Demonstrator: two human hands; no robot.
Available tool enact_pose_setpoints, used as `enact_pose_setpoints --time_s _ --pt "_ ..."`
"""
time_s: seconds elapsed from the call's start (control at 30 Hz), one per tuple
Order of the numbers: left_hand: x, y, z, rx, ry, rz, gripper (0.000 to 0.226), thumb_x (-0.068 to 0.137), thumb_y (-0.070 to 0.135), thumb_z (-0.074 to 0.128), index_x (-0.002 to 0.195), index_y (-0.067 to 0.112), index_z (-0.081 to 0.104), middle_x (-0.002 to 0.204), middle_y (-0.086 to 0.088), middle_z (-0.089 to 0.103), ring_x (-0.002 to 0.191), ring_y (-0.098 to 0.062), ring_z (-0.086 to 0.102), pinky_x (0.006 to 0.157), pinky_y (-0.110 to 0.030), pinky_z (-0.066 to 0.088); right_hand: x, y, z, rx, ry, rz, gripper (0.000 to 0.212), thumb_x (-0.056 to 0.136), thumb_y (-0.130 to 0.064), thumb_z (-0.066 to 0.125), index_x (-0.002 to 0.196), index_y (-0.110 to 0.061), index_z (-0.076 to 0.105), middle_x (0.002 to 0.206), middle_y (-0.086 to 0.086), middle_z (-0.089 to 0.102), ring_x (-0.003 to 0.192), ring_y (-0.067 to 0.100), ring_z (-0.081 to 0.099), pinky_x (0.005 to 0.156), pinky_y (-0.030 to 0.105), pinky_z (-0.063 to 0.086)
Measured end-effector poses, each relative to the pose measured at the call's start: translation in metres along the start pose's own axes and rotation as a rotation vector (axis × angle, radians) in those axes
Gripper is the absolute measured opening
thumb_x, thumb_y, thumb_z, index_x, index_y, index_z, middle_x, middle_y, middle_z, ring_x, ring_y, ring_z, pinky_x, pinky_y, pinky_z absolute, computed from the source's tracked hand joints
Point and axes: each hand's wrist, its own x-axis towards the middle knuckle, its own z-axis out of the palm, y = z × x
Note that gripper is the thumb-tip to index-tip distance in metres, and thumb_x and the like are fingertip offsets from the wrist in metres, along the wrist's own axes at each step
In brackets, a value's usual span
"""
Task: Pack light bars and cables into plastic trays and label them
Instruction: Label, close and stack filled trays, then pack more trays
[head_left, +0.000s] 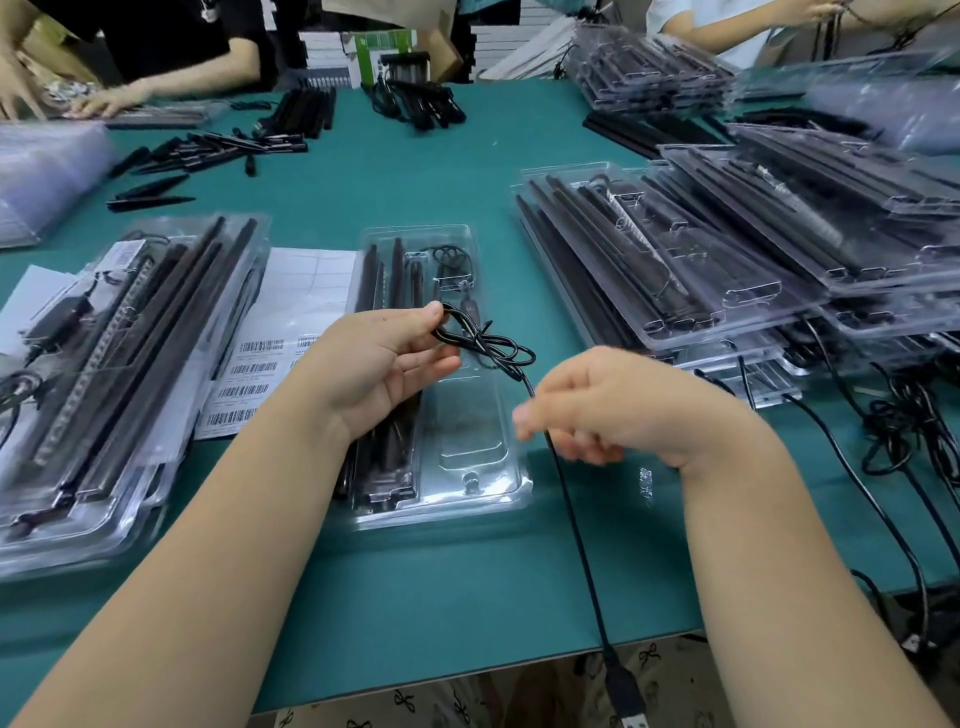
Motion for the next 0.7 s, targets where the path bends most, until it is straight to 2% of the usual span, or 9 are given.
enact_pose_setpoints --time_s 0.03,0.1,0.23,0.3,0.37,0.43,0.5,0.6,0.7 --pt "0.000 -0.001 0.000 0.001 0.000 -0.006 0.016 0.089 0.011 0.062 0.076 0.003 0.067 0.062 -0.004 0.064 0.057 -0.013 0.066 0.056 -0.019 0.055 -0.002 0.000 0.001 -0.081 -0.069 0.001 0.023 0.079 -0.035 0.066 0.065 -0.017 0.067 0.050 -0.004 0.056 0.042 0.011 0.044 0.042 0.019 0.034" --pt "0.001 -0.001 0.000 0.014 -0.015 -0.012 0.024 0.089 0.012 0.062 0.067 0.006 0.072 0.060 -0.003 0.062 0.057 -0.013 0.066 0.056 -0.020 0.055 -0.004 0.000 0.002 -0.054 -0.163 -0.014 0.028 0.083 -0.032 0.065 0.057 -0.020 0.063 0.048 -0.004 0.054 0.042 0.011 0.044 0.040 0.018 0.034" --pt "0.003 0.000 -0.001 0.012 -0.015 -0.027 0.036 0.089 0.015 0.061 0.056 0.010 0.073 0.053 0.000 0.057 0.054 -0.012 0.065 0.055 -0.019 0.054 -0.005 -0.001 0.001 0.371 -0.186 -0.097 0.029 0.080 -0.033 0.055 0.053 -0.022 0.057 0.047 -0.002 0.047 0.034 0.007 0.034 0.035 0.013 0.027" --pt "0.004 0.000 -0.001 -0.038 0.013 -0.033 0.025 0.090 0.014 0.061 0.068 0.005 0.069 0.052 0.000 0.058 0.054 -0.012 0.065 0.054 -0.019 0.054 -0.001 -0.002 0.000 0.615 -0.123 -0.127 0.029 0.083 -0.033 0.059 0.056 -0.022 0.056 0.047 -0.005 0.043 0.031 0.003 0.029 0.034 0.011 0.025" --pt "0.004 -0.001 -0.001 -0.063 0.015 -0.032 0.015 0.089 0.013 0.062 0.078 0.003 0.063 0.054 -0.001 0.060 0.057 -0.013 0.066 0.056 -0.020 0.055 0.006 -0.002 0.000 0.748 0.054 -0.111 0.028 0.086 -0.033 0.060 0.063 -0.018 0.056 0.047 -0.005 0.043 0.032 0.003 0.031 0.034 0.011 0.025" --pt "0.004 -0.001 -0.002 -0.064 0.002 -0.028 0.012 0.088 0.011 0.063 0.081 0.002 0.062 0.056 -0.001 0.062 0.060 -0.014 0.067 0.057 -0.020 0.055 0.013 -0.002 0.004 0.782 0.269 -0.081 0.027 0.091 -0.029 0.057 0.069 -0.014 0.058 0.047 -0.005 0.046 0.034 0.004 0.036 0.034 0.013 0.030" --pt "0.003 -0.001 -0.001 -0.053 -0.010 -0.027 0.010 0.088 0.010 0.063 0.083 0.002 0.062 0.059 -0.002 0.064 0.061 -0.014 0.068 0.058 -0.020 0.055 0.020 -0.004 0.011 0.755 0.397 -0.108 0.024 0.093 -0.026 0.057 0.074 -0.011 0.058 0.047 -0.006 0.051 0.036 0.004 0.044 0.036 0.015 0.038" --pt "0.002 -0.001 -0.001 -0.039 -0.021 -0.020 0.008 0.089 0.008 0.061 0.084 0.001 0.064 0.064 -0.005 0.066 0.062 -0.016 0.068 0.057 -0.021 0.055 0.027 -0.009 0.027 0.796 0.451 -0.145 0.022 0.094 -0.022 0.056 0.077 -0.008 0.055 0.048 -0.005 0.055 0.039 0.007 0.052 0.040 0.018 0.045" --pt "0.000 0.000 -0.002 0.040 -0.105 -0.021 0.012 0.086 0.002 0.060 0.094 -0.002 0.068 0.080 -0.014 0.070 0.070 -0.020 0.070 0.061 -0.024 0.056 0.030 -0.012 0.030 1.077 0.356 -0.123 0.022 0.096 -0.017 0.052 0.078 -0.005 0.054 0.050 0.000 0.056 0.042 0.009 0.055 0.042 0.021 0.049"
